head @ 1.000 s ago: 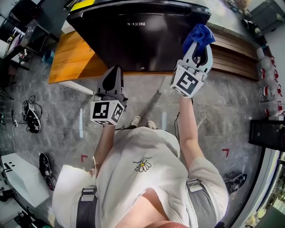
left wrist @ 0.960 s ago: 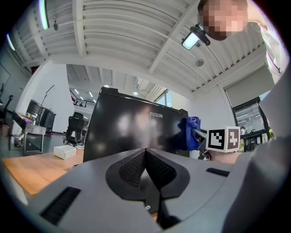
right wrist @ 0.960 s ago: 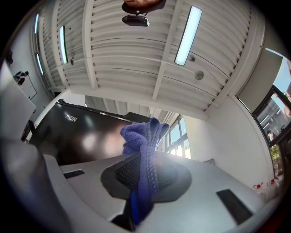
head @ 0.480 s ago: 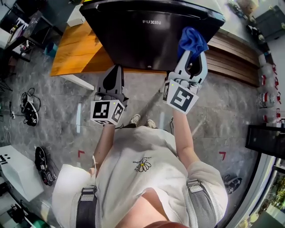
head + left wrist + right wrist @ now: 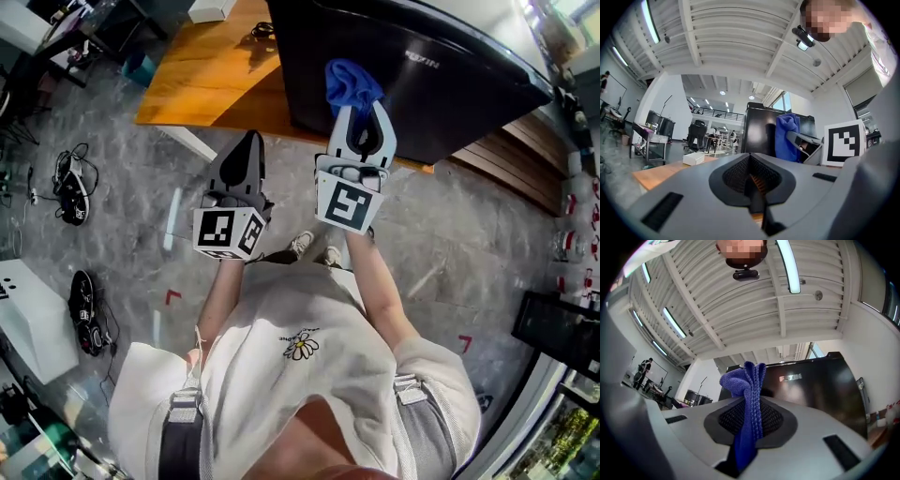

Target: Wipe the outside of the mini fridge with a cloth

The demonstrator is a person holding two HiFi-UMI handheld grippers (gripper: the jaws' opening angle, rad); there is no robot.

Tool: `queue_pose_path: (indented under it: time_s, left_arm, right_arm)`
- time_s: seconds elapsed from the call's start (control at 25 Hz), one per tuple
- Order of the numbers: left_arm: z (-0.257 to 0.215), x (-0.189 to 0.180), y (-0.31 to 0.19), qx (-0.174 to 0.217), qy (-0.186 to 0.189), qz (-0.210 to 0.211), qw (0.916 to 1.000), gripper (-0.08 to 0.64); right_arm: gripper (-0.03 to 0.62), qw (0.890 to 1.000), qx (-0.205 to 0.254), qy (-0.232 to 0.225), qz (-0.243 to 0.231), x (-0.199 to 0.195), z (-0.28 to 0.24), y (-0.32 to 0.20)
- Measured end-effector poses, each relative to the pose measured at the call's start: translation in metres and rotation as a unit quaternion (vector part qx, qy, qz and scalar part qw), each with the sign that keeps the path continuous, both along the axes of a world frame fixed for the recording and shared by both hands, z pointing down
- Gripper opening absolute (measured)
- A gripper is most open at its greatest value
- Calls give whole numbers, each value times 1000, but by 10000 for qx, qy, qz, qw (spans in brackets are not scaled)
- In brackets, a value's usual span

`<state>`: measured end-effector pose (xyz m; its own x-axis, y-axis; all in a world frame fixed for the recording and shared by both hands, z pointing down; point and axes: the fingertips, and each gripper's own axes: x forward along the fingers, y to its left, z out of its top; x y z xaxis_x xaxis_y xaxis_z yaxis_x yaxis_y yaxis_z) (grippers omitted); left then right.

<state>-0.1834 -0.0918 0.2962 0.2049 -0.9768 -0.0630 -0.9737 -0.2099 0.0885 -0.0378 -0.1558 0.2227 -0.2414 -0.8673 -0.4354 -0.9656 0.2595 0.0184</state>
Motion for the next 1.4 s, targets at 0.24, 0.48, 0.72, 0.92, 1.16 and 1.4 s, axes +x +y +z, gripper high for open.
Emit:
queue_pose_path:
  time_s: [0.24,0.48,0.72,0.92,1.16,1.4]
  left_arm:
    - [17,-59,9,-205,57,-252,9995,5]
    - [17,-92,21,-179,58,-440,9989,5]
    - [24,-96,20,-235,86,-453,9987,5]
    - [20,-88,11,-209,101,-397,9989,5]
    - [20,-73,1,-191,146,-244,9994,5]
    - [20,-33,-15,-186,198,54,9996,5]
  right_arm:
    - [63,9995,-41,118,-301,-81,20,-17]
    - [63,9973,-184,652,-276,-129,34,-35]
    - [63,9955,-263,896,-153,-136,44,-48]
    - [63,9949,98,1004,-67,-129,36,-49]
    - [63,9965,169,818,89,-101,30,-39]
    - [63,9985,88,458,272,-49,27,-32]
